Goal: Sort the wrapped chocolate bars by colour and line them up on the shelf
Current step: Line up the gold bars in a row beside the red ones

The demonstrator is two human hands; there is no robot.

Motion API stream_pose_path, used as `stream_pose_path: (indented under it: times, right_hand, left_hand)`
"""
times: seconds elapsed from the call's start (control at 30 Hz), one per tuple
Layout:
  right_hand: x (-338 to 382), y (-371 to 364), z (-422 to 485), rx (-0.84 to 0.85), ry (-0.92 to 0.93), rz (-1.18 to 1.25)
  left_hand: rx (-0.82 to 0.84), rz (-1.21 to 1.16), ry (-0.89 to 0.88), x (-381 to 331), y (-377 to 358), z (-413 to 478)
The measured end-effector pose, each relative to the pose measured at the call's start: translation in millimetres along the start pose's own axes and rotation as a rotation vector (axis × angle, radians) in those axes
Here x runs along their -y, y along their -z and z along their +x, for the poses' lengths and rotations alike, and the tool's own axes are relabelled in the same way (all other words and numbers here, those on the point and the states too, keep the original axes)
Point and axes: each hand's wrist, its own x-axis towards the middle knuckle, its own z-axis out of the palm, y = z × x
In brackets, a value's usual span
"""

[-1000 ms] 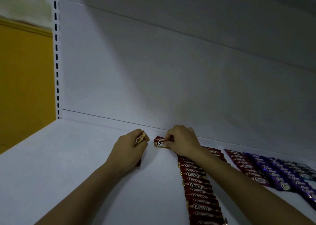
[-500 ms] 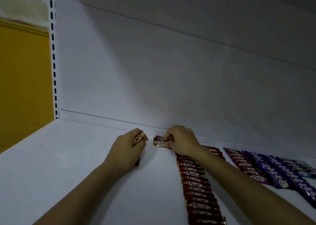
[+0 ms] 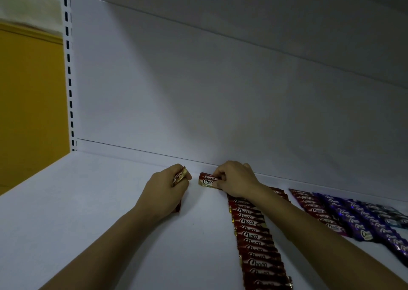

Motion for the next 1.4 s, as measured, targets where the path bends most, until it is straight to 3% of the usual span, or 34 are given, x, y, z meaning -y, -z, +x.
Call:
stream_pose_path:
  times: [0.17,0.3,0.43,0.6,0.8,0.93,1.07,1.2,1.4]
  right_hand:
    - [1,-2,-7,-0.087,0.038,0.094]
    - [22,7,-19,-0.217,0.104,0.648]
    - [50,16,-32,-0.095,0.178,0.815]
    - [56,21,-33,0.031,0.141,0.973]
    - [42,28,-34,-0.053,-0.007,1.12]
    - [26,28,-40,0.048,0.021,1.037]
    - [18,18,-44,0.096,0.046,0.631]
    - [13,11,-46,0.126,0.061,0.428]
    - [7,10,-31,-0.071,0.02,0.238]
  left_hand:
    - [-0.011,0.008,-0.008,1,-2,2]
    - [-0.009,0.029,-0.041,4,-3,2]
    - [0.016,0.107,-0.139,5,-5,1]
    - [0.04,0.148,-0.182,2,-5,-2]
    - [-0.027,0.235,-0.121,4,-2,0]
    - [-0.12,0.217,-0.021,7,1,3]
    - [-0.156,0.209,0.0,9,0,4]
    - [-0.17,0.207,-0.007,11,-1,5]
    - [-0.171,0.219,-0.041,14,-1,5]
